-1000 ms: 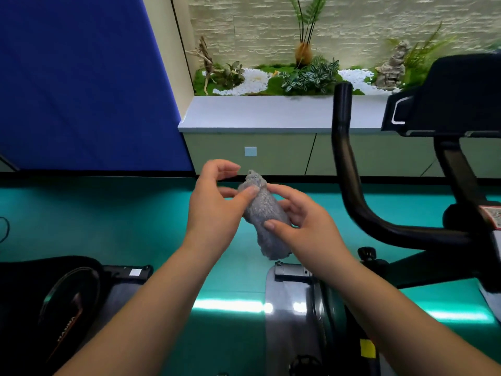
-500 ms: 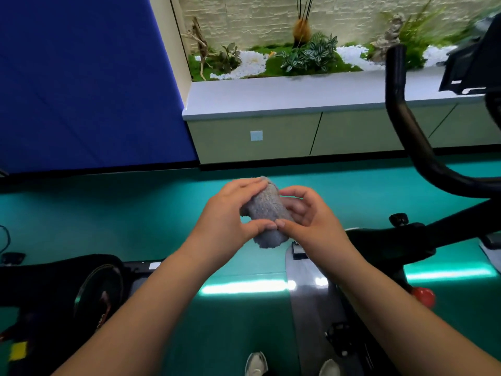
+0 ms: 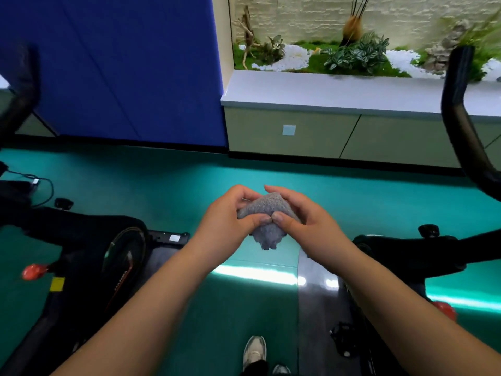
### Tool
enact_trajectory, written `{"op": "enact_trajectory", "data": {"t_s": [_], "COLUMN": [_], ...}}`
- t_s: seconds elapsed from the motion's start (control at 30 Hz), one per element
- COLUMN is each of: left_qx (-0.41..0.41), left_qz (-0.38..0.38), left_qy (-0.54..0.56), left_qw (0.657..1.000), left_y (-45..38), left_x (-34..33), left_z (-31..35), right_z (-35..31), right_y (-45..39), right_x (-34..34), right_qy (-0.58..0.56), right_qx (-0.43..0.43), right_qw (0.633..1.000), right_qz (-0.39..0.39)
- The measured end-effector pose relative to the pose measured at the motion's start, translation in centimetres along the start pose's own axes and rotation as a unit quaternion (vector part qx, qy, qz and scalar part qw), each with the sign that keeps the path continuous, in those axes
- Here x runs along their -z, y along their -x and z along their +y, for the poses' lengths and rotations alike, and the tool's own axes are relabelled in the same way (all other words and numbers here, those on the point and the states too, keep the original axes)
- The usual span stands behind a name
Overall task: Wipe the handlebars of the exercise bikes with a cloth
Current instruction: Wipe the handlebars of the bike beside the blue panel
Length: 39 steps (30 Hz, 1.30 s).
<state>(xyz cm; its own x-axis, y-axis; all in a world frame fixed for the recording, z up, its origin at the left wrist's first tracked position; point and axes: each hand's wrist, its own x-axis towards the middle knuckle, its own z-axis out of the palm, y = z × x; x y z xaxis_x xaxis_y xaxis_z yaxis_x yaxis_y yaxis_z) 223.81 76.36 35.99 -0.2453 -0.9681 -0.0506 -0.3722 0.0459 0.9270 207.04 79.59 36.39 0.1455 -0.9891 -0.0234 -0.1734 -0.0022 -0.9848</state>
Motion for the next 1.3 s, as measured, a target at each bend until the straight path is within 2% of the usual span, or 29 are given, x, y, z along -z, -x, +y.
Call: {"op": "enact_trajectory", "data": {"t_s": [0.13,0.27,0.43,0.6,1.0,1.17,1.3], "left_qx": [0.001,-0.015,-0.015,0.005,0.041,0.019,-0.023], "left_qz": [0.053,0.104,0.129,0.115,0.036,0.038,0.072], "left_qy": [-0.031,-0.135,-0.196,-0.248,-0.391,-0.457,-0.472], "left_qw": [0.998,0.985,0.972,0.962,0.919,0.889,0.878], "left_y": [2.8,5.8,8.8,10.0,10.3,9.4,7.9], "left_x": [1.0,2.9,6.9,11.6,27.2,31.7,33.9], "left_z": [-1.0,-2.0,-3.1,-4.9,-12.8,-14.7,-15.2], "right_z": [0.5,0.7,-0.1,-0.9,-2.7,-3.5,-4.1], "right_y": [0.2,0.0,0.0,-1.5,-5.3,-7.4,-10.0], "right_x": [-2.3,-5.0,-8.8,-12.7,-24.9,-28.5,-30.1], "right_qy": [0.018,0.033,0.034,0.064,0.094,0.095,0.115], "right_qx": [-0.002,0.009,0.015,0.011,-0.008,0.004,0.011], "right_qw": [1.000,0.999,0.999,0.998,0.992,0.990,0.987], "right_qz": [-0.001,-0.020,-0.008,-0.014,0.086,0.107,0.109]}}
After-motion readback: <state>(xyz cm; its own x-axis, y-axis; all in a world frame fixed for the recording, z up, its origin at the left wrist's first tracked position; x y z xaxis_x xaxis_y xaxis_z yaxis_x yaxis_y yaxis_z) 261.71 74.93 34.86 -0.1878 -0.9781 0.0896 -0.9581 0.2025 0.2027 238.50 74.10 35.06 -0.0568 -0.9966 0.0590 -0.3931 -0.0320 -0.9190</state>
